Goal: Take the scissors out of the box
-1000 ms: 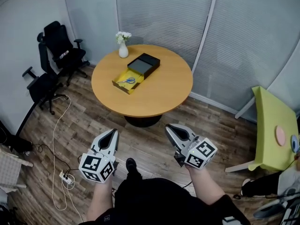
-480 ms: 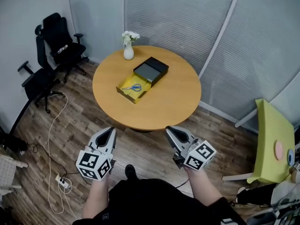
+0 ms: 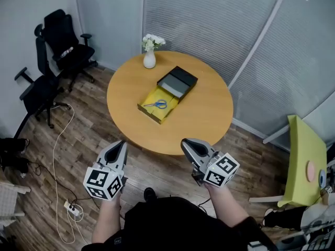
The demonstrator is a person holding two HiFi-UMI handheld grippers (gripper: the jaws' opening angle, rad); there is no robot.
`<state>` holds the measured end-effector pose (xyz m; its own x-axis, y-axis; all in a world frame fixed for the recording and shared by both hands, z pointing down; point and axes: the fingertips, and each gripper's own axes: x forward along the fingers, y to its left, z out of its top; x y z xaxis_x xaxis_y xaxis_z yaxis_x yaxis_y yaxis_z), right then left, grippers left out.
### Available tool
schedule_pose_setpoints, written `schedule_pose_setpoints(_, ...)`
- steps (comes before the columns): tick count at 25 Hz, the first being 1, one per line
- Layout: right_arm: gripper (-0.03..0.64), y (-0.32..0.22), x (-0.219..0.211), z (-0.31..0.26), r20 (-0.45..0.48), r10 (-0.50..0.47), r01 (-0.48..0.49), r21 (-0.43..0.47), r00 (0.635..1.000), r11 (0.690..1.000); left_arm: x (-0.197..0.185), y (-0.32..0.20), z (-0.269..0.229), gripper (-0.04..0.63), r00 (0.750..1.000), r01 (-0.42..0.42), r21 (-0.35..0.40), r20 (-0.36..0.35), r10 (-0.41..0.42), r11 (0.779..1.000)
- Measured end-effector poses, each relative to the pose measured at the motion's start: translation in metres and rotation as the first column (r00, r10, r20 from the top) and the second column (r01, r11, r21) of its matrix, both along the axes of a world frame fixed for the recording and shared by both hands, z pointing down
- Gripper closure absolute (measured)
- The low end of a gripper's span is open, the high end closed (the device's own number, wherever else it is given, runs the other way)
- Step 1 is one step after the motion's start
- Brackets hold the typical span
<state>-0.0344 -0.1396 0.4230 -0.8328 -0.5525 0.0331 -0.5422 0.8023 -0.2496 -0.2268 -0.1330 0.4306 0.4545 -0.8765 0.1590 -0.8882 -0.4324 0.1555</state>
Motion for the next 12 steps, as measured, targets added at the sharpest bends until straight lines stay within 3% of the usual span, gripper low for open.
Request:
schedule_pose_setpoints(5,0.578,-0.015,-0.024,-0.001,-0.023,-0.010,0.009,-0.005,1.000,1.000,-0.022,-0.018,-0.001,0.580,1.000,0.000,0.007,0.000,0.000,1.000)
schedule_pose_setpoints(12,0.578,-0.042,-0.019,0.010,-0.027,-0.004,0.003,-0.028,1.000,1.000,-0.018,-0.043,0.011,0.580,1.000,-0.005,-0.016,-0.013,0.004,1.000)
